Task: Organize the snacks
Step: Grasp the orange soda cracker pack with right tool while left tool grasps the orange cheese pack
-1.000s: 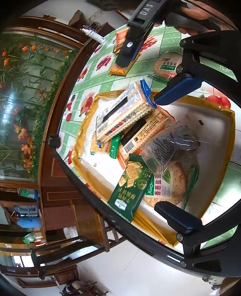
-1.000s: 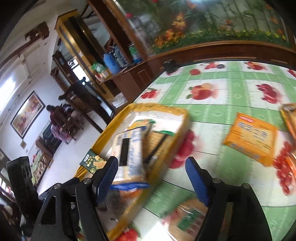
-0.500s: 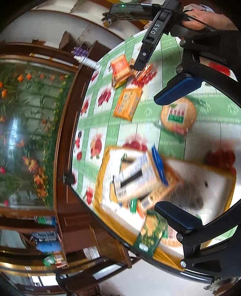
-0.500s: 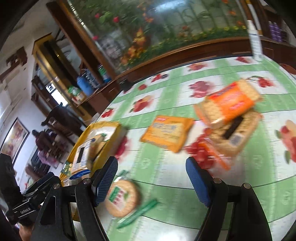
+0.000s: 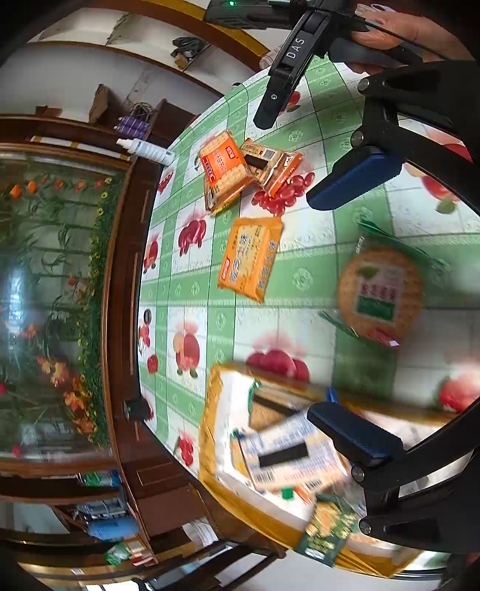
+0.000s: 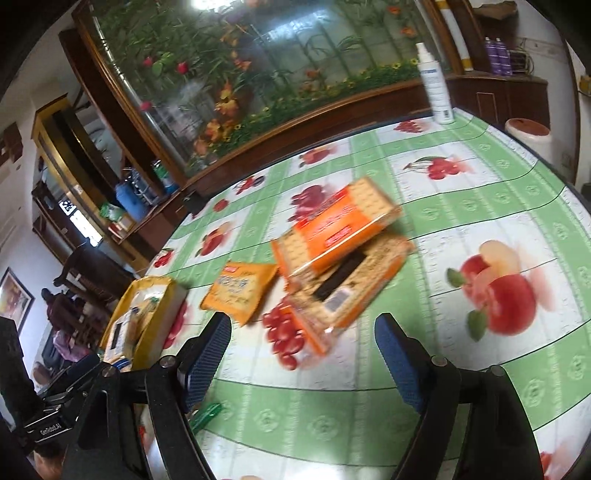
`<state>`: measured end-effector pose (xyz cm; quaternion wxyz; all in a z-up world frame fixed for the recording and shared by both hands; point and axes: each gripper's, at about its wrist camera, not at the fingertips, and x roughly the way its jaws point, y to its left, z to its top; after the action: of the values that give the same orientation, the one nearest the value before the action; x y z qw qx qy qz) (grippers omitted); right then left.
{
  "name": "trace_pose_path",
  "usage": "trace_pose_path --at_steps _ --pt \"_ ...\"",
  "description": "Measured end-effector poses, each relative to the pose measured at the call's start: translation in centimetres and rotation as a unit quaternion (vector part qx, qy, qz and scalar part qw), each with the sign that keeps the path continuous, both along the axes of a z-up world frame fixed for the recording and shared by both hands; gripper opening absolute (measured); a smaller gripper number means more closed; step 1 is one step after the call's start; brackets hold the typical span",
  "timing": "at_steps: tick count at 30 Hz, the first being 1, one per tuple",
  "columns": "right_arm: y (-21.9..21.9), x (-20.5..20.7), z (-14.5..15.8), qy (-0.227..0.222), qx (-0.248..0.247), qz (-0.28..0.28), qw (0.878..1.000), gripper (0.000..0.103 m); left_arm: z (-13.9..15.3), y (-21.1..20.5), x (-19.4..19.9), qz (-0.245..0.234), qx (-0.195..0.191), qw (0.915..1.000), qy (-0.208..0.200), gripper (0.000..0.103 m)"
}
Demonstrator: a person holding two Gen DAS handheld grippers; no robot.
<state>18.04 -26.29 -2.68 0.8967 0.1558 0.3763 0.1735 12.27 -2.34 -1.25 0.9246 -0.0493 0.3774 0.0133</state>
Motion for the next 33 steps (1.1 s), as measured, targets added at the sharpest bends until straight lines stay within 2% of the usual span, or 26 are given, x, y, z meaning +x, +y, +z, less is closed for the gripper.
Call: trace_pose_path --at_steps 3,7,12,13,16,19,21,22,24,27,29,33 --pt "-0.4 0.5 0.0 -0.005 -0.021 -0.013 1.0 0.087 -0.3 -1.0 1.4 -0.011 0.006 0.9999 0.002 0.103" --pt "-0.2 1.7 0.2 -0.01 -0.054 -0.019 0.998 0.087 -1.1 -2.0 3.7 -0.029 0.007 0.9994 0.017 0.103" --pt "0.4 3.6 0.9 -0.02 -0.083 0.0 0.996 0.087 -2.0 -1.8 6.2 -0.031 -0.006 0.9989 0.036 0.103" --pt "0.8 4.0 1.3 -0.03 -0.093 0.018 0.995 0.087 -2.2 -1.7 6.7 -0.032 -0.009 0.9985 0.044 0.103" --pt "3.0 5.3 2.6 -0.06 -0.167 0.095 0.98 0.087 -2.9 -1.8 8.1 -0.034 -0.014 0.9977 0.057 0.103" --pt "5.4 5.7 3.1 -0.091 -0.235 0.174 0.952 0.088 -3.5 -1.9 9.1 -0.025 -0.02 0.9972 0.067 0.103" --pt "6.7 6.0 2.9 -0.092 -0.266 0.224 0.933 0.09 -3.8 -1.8 9.5 -0.035 -0.035 0.9955 0.081 0.103" --pt "7.1 6.2 2.7 -0.088 -0.28 0.228 0.928 0.09 -3.8 -1.7 9.3 -0.044 -0.035 0.995 0.083 0.103" --pt "7.3 6.3 2.3 -0.074 -0.28 0.234 0.928 0.09 -3.8 -1.0 8.7 -0.051 -0.03 0.9948 0.083 0.103" --pt "6.6 5.7 2.2 -0.081 -0.24 0.243 0.936 0.092 -3.9 0.4 8.4 -0.035 -0.034 0.9946 0.091 0.103" --pt "6.1 6.2 2.1 -0.08 -0.231 0.228 0.942 0.097 -3.7 0.8 8.7 -0.026 -0.027 0.9951 0.091 0.103" --pt "5.1 7.8 2.1 -0.066 -0.236 0.185 0.952 0.098 -4.1 0.2 9.9 -0.027 -0.014 0.9935 0.11 0.103"
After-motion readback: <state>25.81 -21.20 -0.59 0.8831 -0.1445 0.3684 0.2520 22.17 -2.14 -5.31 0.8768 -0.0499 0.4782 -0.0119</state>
